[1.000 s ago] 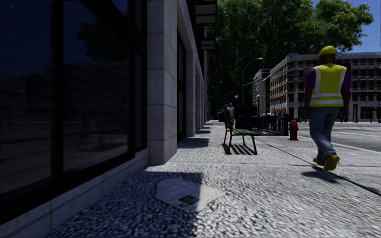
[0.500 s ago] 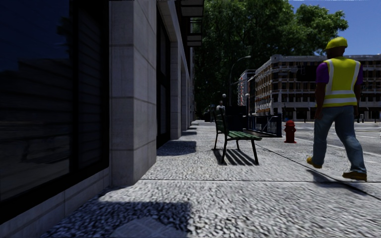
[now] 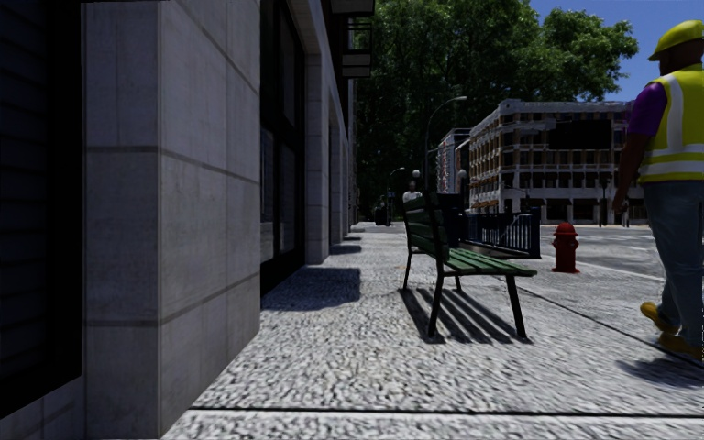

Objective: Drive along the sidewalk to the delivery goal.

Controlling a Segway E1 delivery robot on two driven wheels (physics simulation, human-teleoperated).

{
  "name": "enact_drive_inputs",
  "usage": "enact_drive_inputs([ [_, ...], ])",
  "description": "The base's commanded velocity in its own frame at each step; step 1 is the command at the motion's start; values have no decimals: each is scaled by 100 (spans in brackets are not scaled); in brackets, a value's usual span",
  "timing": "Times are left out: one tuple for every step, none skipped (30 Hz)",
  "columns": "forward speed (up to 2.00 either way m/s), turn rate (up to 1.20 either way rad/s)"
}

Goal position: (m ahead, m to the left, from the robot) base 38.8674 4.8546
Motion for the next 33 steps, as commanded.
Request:
enact_drive_inputs([
  [200,0],
  [200,0],
  [200,0],
  [200,0],
  [200,0],
  [200,0],
  [200,0],
  [200,0],
  [200,0],
  [200,0],
  [200,0],
  [200,0],
  [200,0],
  [200,0],
  [200,0],
  [200,0],
  [200,0],
  [200,0],
  [200,0],
  [200,0],
  [200,0],
  [200,0],
  [200,0],
  [200,0],
  [200,0],
  [200,0],
  [200,0],
  [200,0],
  [200,0],
  [200,0],
  [200,0],
  [200,0],
  [200,0],
])
